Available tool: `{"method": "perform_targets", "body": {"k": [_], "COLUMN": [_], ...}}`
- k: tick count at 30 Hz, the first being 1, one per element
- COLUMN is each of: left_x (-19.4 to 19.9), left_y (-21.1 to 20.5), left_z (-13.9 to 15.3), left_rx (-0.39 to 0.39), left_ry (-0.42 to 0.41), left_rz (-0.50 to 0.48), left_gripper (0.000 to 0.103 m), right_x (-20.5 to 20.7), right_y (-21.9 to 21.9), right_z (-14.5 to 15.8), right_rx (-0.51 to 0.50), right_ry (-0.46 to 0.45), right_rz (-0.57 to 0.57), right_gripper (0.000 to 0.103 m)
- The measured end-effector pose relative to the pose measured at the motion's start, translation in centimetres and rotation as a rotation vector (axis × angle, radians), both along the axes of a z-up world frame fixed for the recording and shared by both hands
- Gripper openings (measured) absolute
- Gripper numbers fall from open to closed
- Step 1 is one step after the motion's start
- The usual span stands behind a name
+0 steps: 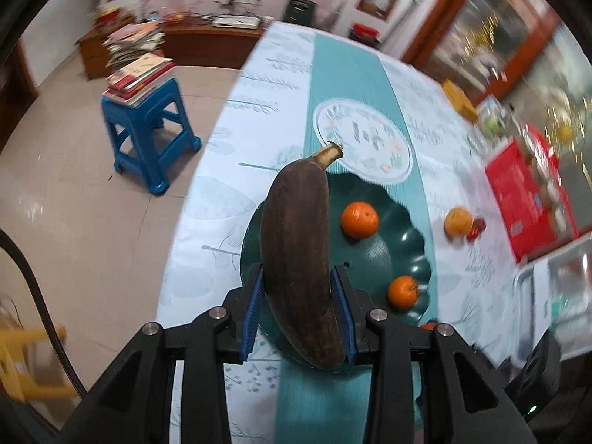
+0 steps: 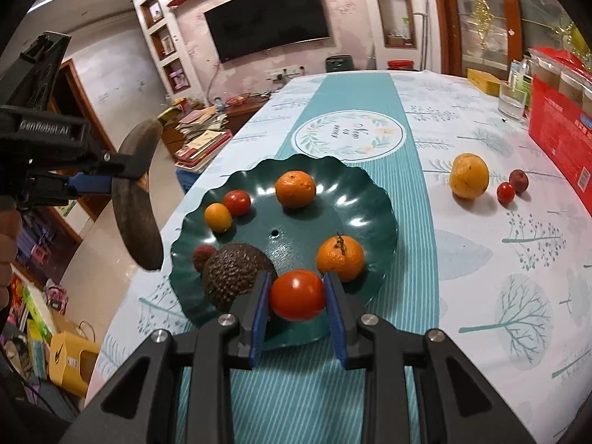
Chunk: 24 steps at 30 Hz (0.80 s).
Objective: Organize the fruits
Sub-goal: 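Lower the banana onto the plate with the left gripper while the right places the tomato there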
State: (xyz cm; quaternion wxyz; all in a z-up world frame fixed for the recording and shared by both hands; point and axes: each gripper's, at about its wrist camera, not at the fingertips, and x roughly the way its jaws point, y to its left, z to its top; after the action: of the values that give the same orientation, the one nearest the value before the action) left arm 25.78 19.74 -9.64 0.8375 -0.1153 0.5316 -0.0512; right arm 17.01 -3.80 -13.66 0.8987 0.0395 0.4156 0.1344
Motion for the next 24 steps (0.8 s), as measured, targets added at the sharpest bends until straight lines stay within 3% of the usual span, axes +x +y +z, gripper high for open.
{"method": "perform_targets", "body": {"k": [15,24], "left_x": [3.2,4.4], "left_y": [-3.6,-4.7], "left_z": [-5.2,-6.5], "left_rx": [0.051,0.031], "left_ry": [0.105,0.125], "left_rz": [-0.289,-0.358], "left_gripper": [0.034,0.035], "right_x": [1.7,2.5], "right_y": [1.5,1.9], "right_z": [-1.8,-2.6], "right_rx": [-0.070,-0.108], "right_ry": [0.053,0.087], "right_rz": [-0.065,-0.072], "right_gripper": [0.029,0.030]}}
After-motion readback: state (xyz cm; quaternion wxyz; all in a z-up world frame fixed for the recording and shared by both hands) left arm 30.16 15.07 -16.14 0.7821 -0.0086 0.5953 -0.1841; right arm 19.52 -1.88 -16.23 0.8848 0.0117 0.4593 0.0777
